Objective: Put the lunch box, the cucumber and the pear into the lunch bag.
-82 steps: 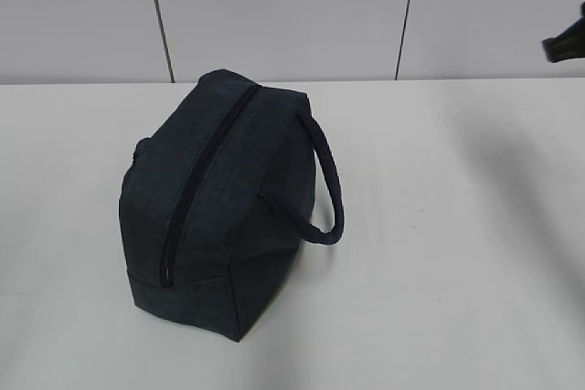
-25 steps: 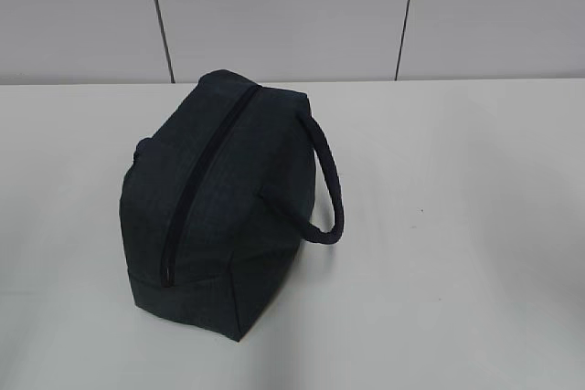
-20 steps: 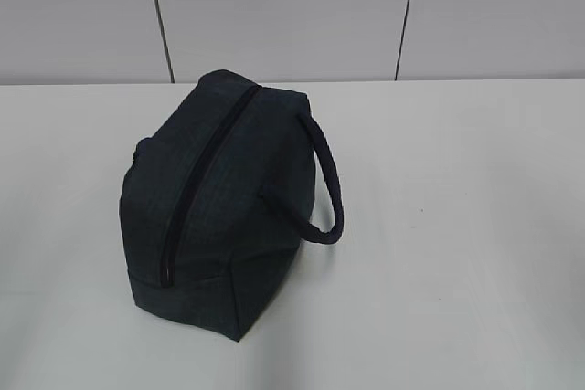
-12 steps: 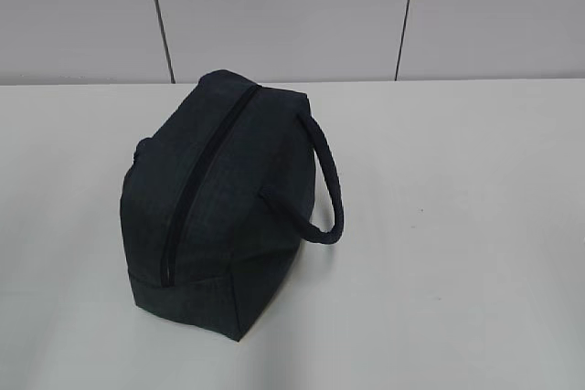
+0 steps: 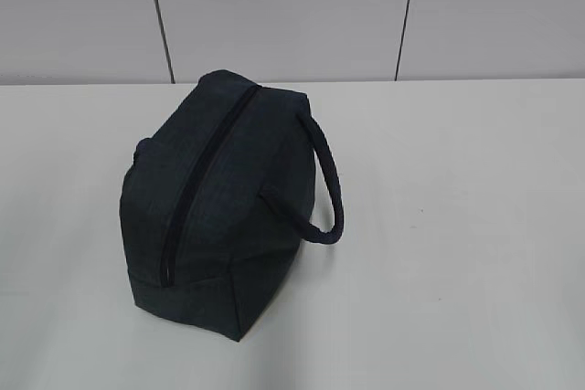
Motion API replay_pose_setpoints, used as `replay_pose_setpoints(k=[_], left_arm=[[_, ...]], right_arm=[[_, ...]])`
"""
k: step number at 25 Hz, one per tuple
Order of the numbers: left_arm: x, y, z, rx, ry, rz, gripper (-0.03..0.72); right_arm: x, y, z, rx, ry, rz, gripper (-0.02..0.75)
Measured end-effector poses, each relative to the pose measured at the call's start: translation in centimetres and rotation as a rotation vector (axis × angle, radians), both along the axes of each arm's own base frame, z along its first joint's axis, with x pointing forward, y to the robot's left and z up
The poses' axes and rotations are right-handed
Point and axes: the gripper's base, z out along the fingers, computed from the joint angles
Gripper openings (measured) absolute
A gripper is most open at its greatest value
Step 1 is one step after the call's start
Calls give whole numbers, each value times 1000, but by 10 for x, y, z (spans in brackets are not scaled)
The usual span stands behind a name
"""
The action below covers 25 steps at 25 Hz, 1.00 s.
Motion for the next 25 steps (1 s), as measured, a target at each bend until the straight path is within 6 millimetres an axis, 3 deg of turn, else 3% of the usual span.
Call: replay_pose_setpoints(k=[4,13,18,25], left_arm=[[4,0,-12,11,33,4,477],[3,-2,-15,40,42,-39,477],[-12,1,-22,68,89,-57,477],[-35,5,-24,48,-41,-56,477]], right_arm=[[5,1,-12,10,45,-9,475],[9,1,-12,2,13,1,476],[9,2,-13,4,24,5,476],[7,2,-15,4,55,5,476]])
